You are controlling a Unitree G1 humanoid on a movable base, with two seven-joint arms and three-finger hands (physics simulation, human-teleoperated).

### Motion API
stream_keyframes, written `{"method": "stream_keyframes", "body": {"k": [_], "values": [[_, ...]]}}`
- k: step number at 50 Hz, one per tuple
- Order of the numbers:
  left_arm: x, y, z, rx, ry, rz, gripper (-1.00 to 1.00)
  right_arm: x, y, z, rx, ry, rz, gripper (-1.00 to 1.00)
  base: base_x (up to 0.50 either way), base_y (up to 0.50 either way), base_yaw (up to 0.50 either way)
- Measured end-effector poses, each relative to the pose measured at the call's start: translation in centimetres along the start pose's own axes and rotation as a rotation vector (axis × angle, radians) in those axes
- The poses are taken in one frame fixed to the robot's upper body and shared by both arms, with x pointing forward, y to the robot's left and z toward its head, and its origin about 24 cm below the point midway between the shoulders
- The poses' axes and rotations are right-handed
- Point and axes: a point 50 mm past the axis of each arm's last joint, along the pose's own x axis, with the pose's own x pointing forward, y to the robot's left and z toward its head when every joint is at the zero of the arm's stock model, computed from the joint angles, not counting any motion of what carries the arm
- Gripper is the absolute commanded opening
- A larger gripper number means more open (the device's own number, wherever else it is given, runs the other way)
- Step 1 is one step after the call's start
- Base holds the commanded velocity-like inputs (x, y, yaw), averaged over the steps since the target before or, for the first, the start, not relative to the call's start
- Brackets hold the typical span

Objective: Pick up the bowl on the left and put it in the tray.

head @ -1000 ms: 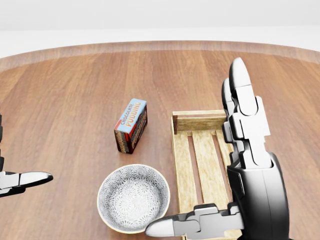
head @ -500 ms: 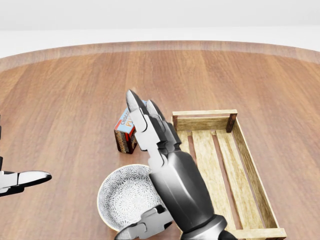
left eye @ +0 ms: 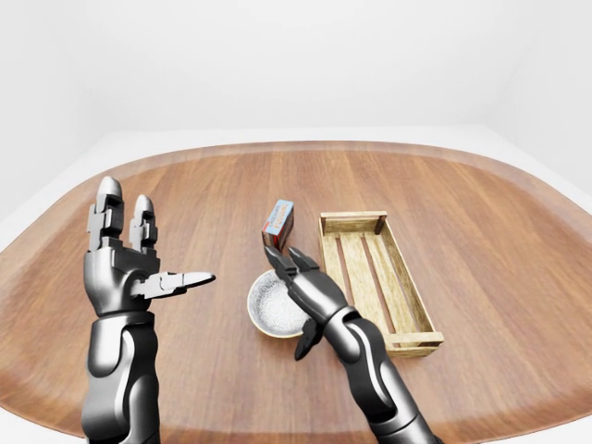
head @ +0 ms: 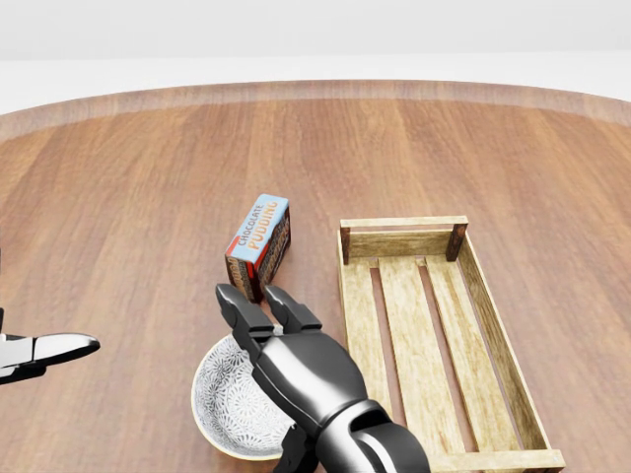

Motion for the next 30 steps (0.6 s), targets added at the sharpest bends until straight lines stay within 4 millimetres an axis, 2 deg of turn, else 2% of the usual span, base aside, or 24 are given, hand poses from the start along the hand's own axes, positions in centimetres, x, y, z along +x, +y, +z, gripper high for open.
{"method": "stream_keyframes", "body": {"k": [30], "values": [[0.0,0.0,0.0,-0.001,0.0,0.002,1.0,0.9,1.8,-1.7,-0.079,0.117,0.141,1.0,0.0,0.0,0.0]]}}
